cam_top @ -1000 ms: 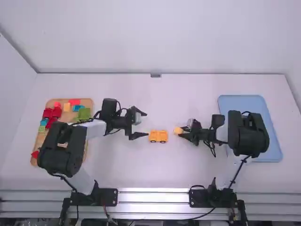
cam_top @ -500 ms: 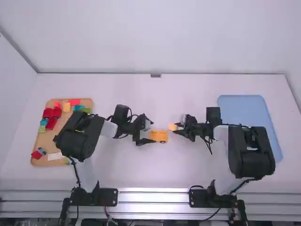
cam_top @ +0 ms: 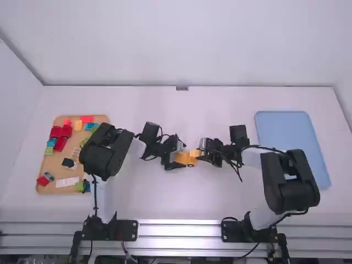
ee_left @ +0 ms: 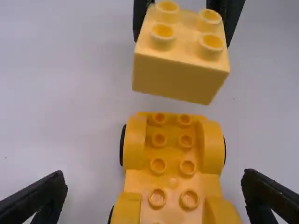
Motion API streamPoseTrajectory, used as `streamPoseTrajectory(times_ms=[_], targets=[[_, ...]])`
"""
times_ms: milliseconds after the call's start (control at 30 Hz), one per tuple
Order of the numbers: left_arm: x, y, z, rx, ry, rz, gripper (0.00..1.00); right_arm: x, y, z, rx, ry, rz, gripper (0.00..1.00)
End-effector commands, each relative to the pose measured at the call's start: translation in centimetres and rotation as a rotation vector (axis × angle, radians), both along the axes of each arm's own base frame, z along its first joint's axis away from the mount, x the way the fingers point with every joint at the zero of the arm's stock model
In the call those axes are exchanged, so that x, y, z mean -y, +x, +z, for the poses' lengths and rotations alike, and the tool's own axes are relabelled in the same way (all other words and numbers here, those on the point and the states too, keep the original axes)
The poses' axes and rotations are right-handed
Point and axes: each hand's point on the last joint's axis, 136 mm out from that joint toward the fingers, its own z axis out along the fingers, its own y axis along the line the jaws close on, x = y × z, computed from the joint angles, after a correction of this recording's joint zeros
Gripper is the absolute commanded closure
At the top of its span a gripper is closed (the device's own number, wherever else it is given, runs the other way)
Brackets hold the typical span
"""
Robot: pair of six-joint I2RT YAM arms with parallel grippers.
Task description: Assemble lego blocks to make yellow taxi
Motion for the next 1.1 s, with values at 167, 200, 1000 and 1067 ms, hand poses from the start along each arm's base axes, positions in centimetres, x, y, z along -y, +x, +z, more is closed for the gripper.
streamPoseTrajectory(times_ms=[167, 200, 1000, 1067], targets=[[0.1, -1.4, -0.9, -0.017, 0.006, -0.028, 0.0, 0.0, 0.3, -0.7, -0.033, 0.005, -0.003, 0.96], [0.1, -1.6, -1.0, -0.005, 0.004, -0.037, 0.03, 0.0, 0.4, -0.9, -0.046, 0.005, -0.007, 0.95], [-0.4, -1.8, -2.5, 0.003, 0.076, -0.009, 0.42, -0.8, 0.2, -2.3, -0.081, -0.045, 0.024, 0.95], [-0.5, -1.8, -2.5, 0.002, 0.077, -0.008, 0.42, -0.8, 0.3, -2.6, -0.084, -0.064, 0.017, 0.95]])
